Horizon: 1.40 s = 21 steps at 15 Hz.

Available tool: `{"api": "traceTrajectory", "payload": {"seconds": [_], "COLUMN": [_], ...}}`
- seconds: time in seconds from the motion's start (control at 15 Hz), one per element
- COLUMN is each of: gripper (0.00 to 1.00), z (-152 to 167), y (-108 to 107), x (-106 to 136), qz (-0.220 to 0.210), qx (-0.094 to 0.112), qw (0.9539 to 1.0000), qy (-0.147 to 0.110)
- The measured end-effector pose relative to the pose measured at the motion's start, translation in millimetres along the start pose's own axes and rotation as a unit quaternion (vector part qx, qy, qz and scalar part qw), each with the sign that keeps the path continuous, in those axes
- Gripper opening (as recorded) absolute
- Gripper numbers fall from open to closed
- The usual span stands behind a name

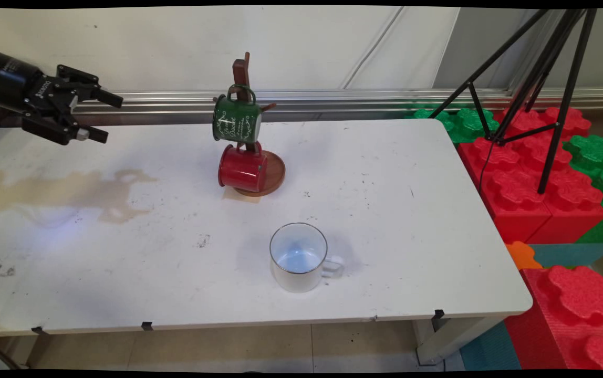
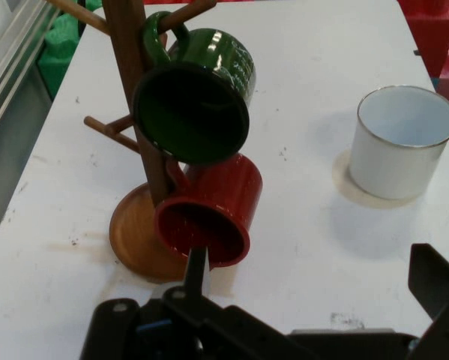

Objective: Pick up the red mug from the rack

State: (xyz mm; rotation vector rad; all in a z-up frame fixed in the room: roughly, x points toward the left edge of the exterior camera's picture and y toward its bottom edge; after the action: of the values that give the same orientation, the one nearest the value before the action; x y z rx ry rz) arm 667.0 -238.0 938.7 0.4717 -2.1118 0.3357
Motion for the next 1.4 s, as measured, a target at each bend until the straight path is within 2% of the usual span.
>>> {"api": "traceTrajectory", "payload": {"seconds": [0.67,1.4], "gripper": [1.0,1.0], "z": [-4.4,30.3], "y": [-5.4,-2.9], "x": [-1.9,-21.6], "qz": [0.0,-0.022], "qx": [0.008,0.002], "qw": [1.0,0.9996], "qy": [-0.003,-0.019]}}
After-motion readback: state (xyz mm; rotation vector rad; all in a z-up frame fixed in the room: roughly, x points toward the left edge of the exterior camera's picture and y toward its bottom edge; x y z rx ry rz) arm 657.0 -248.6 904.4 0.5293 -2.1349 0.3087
